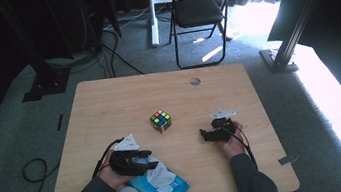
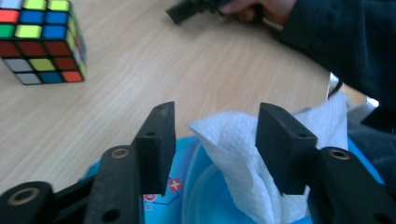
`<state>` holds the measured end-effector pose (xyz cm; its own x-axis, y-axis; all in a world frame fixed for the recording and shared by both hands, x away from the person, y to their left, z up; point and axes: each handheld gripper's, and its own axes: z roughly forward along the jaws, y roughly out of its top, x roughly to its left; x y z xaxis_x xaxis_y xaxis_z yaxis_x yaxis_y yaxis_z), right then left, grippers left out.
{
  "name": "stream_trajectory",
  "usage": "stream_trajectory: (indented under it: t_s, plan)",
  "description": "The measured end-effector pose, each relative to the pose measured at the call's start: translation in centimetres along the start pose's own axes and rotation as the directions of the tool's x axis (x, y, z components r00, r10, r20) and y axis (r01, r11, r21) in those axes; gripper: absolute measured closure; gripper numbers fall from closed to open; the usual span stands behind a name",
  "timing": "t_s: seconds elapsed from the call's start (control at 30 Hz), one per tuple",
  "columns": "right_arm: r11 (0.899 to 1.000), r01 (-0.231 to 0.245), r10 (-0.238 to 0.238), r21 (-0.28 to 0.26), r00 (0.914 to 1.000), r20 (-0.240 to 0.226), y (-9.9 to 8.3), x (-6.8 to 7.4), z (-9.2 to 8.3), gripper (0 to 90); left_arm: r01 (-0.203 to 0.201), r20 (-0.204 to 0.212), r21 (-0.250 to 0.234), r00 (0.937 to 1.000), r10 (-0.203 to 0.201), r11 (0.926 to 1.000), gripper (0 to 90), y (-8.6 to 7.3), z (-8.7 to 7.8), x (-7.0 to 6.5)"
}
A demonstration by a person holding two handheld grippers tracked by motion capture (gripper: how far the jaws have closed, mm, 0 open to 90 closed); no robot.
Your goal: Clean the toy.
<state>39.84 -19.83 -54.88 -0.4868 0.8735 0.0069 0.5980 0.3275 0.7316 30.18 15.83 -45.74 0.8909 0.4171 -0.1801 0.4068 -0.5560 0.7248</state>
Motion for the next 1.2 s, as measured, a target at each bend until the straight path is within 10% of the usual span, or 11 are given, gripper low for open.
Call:
stream_trajectory:
  t_s: [0.23, 1.2]
  plan:
    - [1.000, 0.001, -0.001, -0.001, 1.0000, -0.001, 0.0, 0.0, 0.0, 19.7, -0.071, -0.019, 0.036, 0.9972, 0.072, 0.9968, 88.0, 0.0, 0.1, -0.6]
    - [1.000, 0.000, 0.000, 0.000, 1.0000, -0.001, 0.0, 0.0, 0.0, 19.7, -0.069, -0.183, -0.084, 0.9817, 0.052, 0.9941, 90.0, 0.5, -2.4, 0.1]
